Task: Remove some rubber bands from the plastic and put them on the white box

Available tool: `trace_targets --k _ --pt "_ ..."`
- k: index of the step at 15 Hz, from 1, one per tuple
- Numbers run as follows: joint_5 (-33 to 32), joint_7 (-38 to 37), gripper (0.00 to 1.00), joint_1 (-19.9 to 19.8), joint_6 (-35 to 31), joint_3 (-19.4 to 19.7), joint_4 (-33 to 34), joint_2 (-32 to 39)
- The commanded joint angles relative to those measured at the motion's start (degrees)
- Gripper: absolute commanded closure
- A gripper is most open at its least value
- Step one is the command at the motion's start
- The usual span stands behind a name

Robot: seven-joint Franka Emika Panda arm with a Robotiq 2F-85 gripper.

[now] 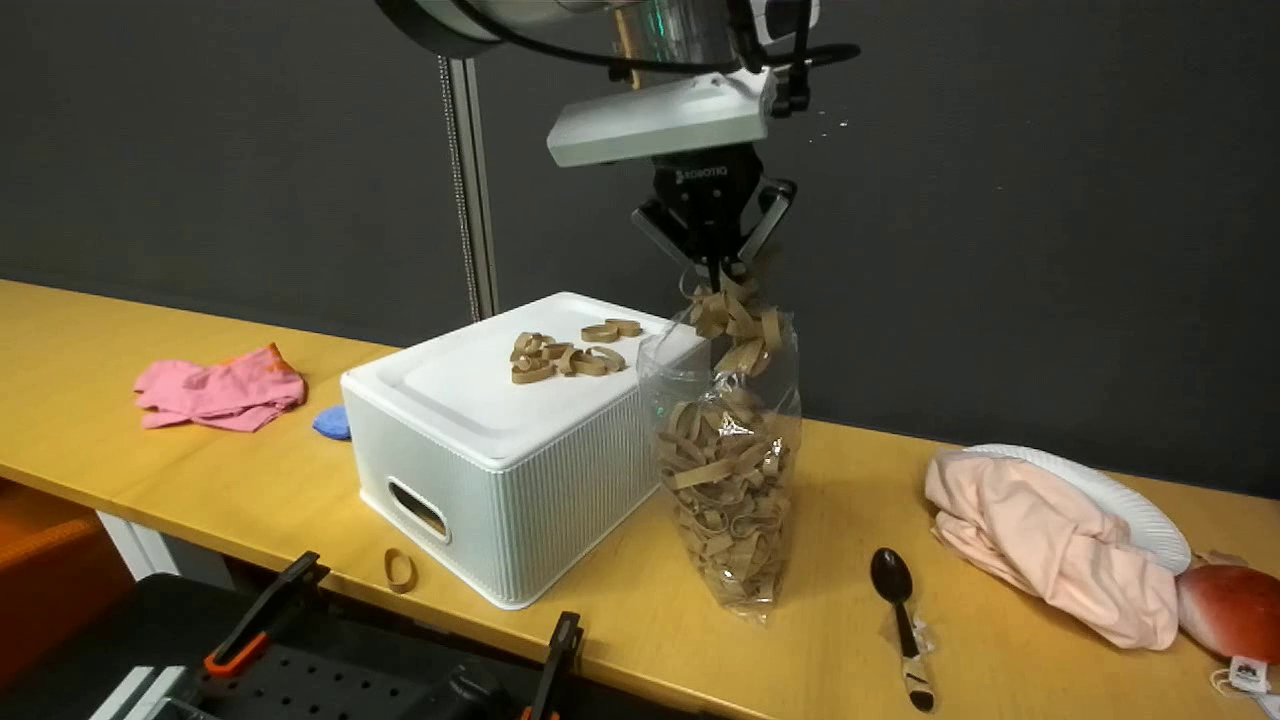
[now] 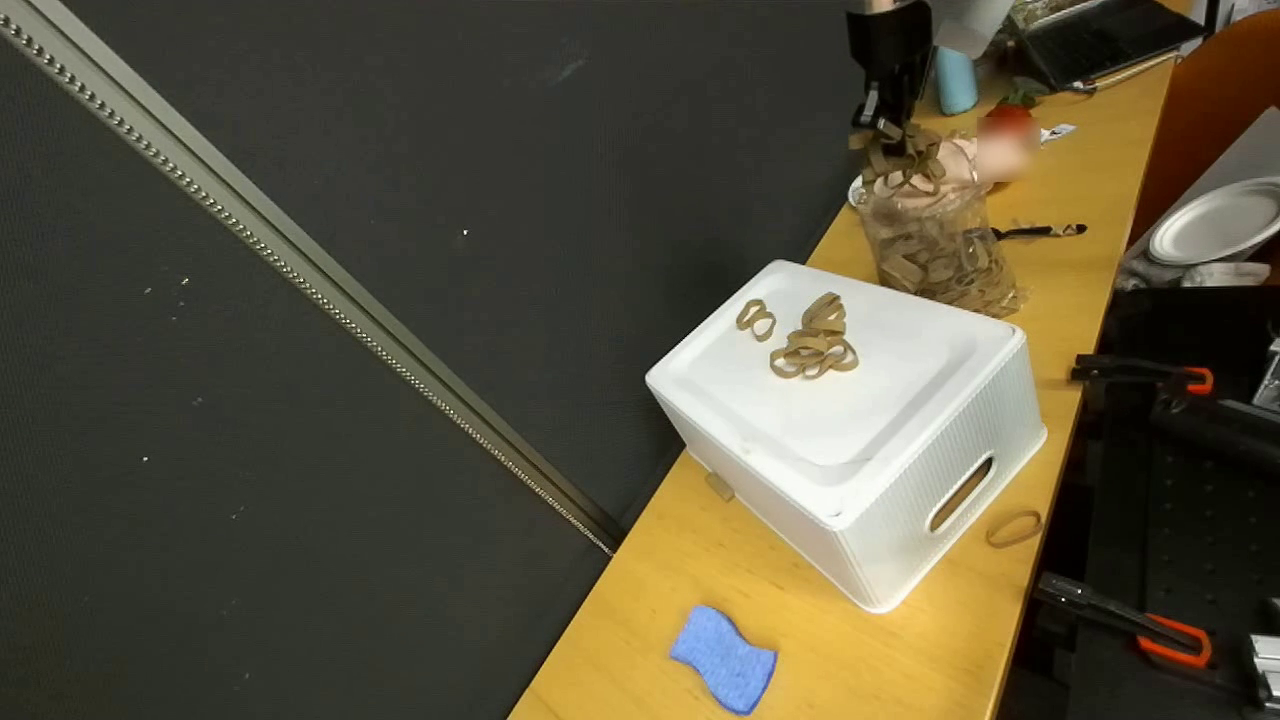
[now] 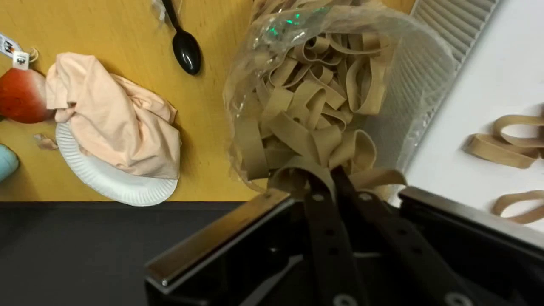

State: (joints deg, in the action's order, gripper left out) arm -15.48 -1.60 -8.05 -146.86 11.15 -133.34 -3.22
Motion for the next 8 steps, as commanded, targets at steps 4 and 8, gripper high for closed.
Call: trace_targets --k 4,8 --pt "1.9 1.3 0.98 0.1 2.8 -2.3 0.8 -2.9" --pt "1.9 1.1 0.98 0.6 3.6 -3.6 3.6 -1.6"
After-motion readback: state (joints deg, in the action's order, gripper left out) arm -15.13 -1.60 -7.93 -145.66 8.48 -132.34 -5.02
